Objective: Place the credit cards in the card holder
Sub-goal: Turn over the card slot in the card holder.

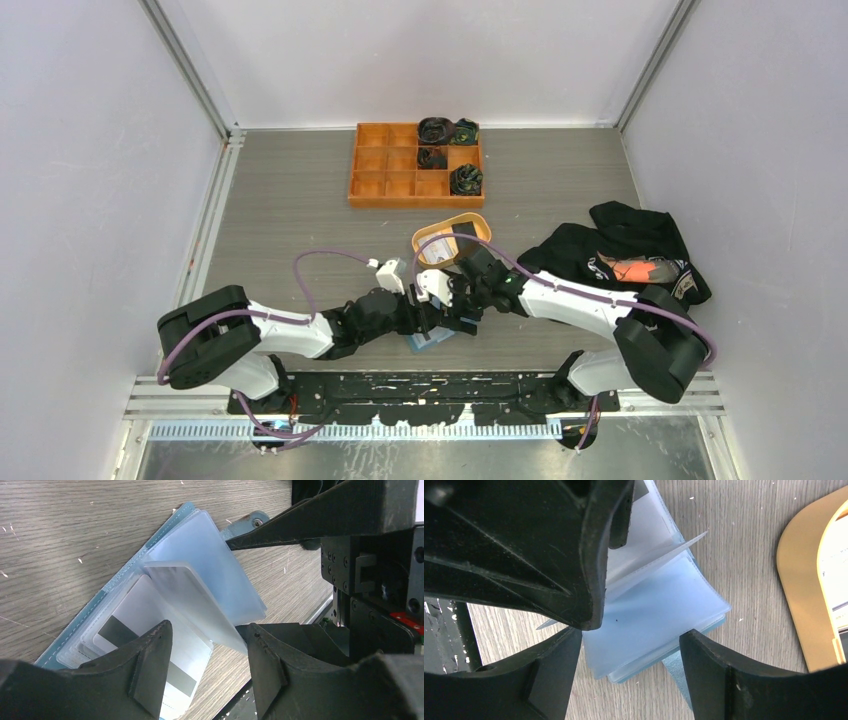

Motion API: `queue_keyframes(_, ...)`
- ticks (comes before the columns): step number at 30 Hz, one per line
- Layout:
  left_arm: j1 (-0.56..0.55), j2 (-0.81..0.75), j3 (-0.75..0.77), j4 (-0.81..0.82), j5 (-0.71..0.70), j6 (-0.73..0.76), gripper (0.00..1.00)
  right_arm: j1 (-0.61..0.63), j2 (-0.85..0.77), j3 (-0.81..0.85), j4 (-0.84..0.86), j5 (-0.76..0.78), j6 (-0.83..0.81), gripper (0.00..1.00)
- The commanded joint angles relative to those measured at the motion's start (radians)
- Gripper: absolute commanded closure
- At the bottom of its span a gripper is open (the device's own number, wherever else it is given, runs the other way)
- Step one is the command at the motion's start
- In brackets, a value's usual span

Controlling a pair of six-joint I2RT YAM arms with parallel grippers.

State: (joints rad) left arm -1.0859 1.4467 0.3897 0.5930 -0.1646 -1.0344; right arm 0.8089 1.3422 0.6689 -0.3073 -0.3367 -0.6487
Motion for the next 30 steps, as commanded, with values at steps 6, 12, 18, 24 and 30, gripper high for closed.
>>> queue_keyframes(6, 0.009, -0.022, -0.023, 0.029, -0.009, -0.014, 0.44, -0.038, -0.03, 0.052, 0.014, 0.011, 0.049, 0.25)
queue_keyframes(12, 0.008, -0.056, -0.032, -0.01, -0.004, -0.038, 0.45, -0.073, -0.076, 0.067, -0.023, -0.055, 0.056, 0.23)
queue_keyframes(18, 0.008, -0.085, -0.039, -0.05, -0.01, -0.053, 0.52, -0.1, -0.118, 0.082, -0.07, -0.145, 0.049, 0.23)
queue_keyframes(24, 0.007, -0.135, -0.05, -0.094, -0.017, -0.059, 0.58, -0.105, -0.102, 0.083, -0.095, -0.214, 0.035, 0.24)
queue_keyframes(30, 0.007, -0.208, -0.057, -0.191, -0.036, -0.063, 0.63, -0.105, -0.088, 0.09, -0.097, -0.218, 0.05, 0.24)
